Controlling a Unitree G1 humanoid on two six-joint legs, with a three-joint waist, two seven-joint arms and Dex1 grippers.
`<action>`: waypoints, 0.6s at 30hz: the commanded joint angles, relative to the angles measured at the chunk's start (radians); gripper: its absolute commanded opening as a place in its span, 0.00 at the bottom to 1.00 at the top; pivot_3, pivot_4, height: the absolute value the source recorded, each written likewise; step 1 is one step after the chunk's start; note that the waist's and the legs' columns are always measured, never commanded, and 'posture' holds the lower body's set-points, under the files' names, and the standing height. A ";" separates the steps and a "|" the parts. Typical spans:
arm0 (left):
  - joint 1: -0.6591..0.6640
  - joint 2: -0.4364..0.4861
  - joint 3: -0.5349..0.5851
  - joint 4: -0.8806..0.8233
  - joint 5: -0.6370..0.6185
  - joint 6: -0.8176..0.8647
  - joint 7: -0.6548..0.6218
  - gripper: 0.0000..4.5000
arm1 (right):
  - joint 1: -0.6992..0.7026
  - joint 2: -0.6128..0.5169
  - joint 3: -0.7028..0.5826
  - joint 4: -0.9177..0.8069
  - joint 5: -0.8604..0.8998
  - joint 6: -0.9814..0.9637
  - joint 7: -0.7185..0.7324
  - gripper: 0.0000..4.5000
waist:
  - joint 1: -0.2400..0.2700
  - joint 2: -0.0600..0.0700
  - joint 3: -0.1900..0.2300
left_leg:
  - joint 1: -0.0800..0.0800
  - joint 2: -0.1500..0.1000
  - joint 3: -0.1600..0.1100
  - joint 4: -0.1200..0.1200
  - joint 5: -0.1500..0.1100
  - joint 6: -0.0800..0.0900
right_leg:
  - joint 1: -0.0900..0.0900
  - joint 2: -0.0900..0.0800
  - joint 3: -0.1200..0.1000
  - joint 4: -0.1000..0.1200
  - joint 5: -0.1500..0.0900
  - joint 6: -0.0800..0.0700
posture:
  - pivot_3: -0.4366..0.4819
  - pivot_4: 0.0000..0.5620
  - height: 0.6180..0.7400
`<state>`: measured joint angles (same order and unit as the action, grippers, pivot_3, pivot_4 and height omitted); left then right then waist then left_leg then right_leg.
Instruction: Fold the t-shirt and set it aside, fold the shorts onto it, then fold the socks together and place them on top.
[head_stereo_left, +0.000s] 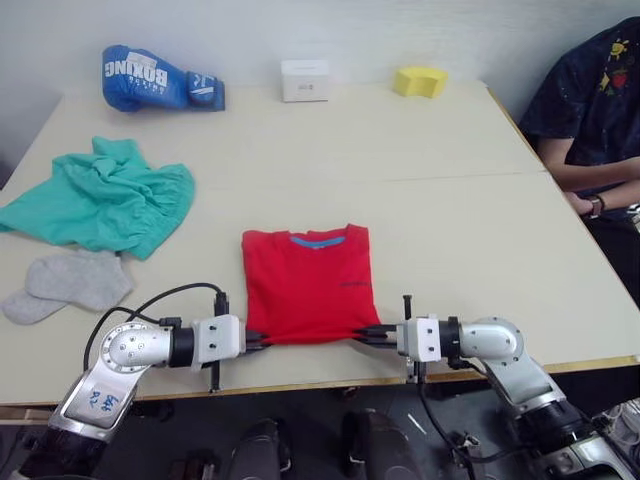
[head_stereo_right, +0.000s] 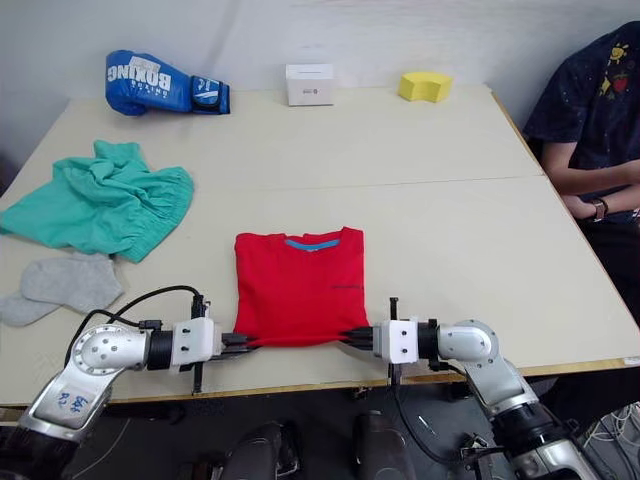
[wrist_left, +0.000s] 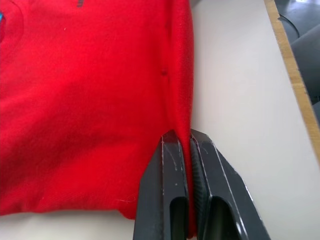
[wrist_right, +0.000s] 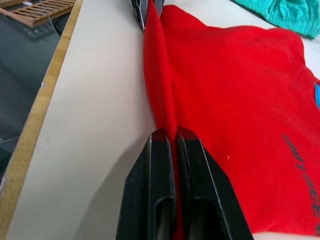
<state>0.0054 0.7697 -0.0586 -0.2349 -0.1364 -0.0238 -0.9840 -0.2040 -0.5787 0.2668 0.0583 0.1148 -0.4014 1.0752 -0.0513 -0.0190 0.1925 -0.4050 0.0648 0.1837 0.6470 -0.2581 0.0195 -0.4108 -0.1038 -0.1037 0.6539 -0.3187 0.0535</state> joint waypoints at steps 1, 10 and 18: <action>0.037 0.023 0.052 -0.033 -0.022 0.049 0.018 0.06 | 0.032 -0.042 -0.034 -0.046 0.017 0.050 -0.004 0.00 | 0.001 0.000 0.000 | 0.000 0.000 0.000 0.000 -0.001 0.001 | 0.000 0.000 0.000 0.000 0.000 0.000 | 0.48 0.27 1.00; 0.181 0.115 0.225 -0.134 -0.253 0.130 -0.109 0.32 | 0.138 -0.132 -0.104 -0.314 0.249 0.305 0.050 0.35 | 0.015 0.000 0.000 | 0.000 0.001 -0.002 -0.003 -0.003 0.000 | -0.001 -0.001 -0.001 -0.001 -0.003 -0.005 | 0.48 0.27 1.00; -0.019 0.009 0.161 -0.106 -0.335 0.265 -0.036 0.01 | 0.025 -0.046 -0.097 -0.324 0.303 0.472 -0.020 0.00 | 0.027 0.000 0.000 | 0.000 0.001 -0.008 -0.001 -0.001 0.000 | 0.003 0.000 -0.006 -0.001 -0.003 -0.006 | 0.48 0.27 1.00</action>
<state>0.0125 0.7987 0.1395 -0.3650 -0.4897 0.2495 -1.0351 -0.1612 -0.6431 0.1552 -0.2806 0.4294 0.0743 1.0662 -0.0246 -0.0194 0.1926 -0.4056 0.0652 0.1759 0.6459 -0.2592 0.0197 -0.4083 -0.1042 -0.1097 0.6527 -0.3216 0.0474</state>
